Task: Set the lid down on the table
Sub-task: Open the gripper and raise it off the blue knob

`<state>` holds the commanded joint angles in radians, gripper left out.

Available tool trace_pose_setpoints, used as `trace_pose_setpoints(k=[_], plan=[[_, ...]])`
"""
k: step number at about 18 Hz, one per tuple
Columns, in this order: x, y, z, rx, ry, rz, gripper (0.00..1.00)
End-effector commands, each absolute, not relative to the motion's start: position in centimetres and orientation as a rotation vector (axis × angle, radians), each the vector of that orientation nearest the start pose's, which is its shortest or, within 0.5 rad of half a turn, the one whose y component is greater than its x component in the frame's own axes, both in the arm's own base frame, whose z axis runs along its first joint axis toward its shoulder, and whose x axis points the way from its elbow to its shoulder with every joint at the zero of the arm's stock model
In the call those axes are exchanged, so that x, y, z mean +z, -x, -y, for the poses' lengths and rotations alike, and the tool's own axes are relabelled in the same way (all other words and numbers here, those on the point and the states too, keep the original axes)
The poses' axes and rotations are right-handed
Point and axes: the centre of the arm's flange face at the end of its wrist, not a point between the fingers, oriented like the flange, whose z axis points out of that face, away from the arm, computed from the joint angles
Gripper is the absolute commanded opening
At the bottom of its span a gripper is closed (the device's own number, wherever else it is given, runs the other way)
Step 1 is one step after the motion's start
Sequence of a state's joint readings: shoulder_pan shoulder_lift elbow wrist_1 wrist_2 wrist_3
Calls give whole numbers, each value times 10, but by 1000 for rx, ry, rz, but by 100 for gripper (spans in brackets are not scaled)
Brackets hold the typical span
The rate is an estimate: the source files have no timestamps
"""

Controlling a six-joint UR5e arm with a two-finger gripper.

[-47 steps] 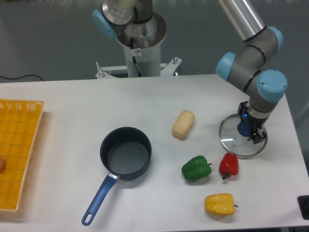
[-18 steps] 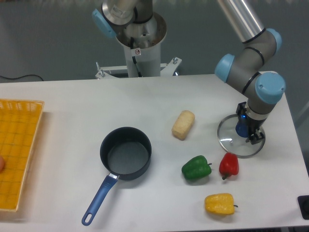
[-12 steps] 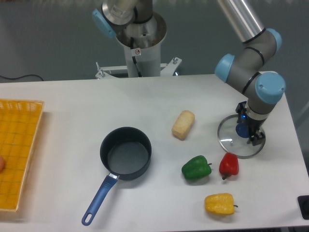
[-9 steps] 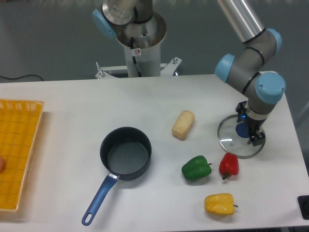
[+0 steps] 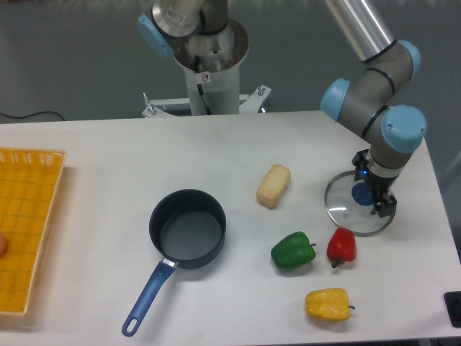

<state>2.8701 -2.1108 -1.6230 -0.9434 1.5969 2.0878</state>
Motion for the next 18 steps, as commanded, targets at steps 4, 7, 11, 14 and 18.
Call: trace_pose_setpoints(k=[4, 7, 11, 14, 18], plan=[[217, 588, -300, 62, 2930, -1220, 100], [227, 587, -300, 86, 2930, -1228, 100], [238, 586, -303, 115, 2929, -1232, 100], [249, 583, -303, 140, 2935, -1224, 100], [262, 578, -305, 166, 2937, -1227, 100]])
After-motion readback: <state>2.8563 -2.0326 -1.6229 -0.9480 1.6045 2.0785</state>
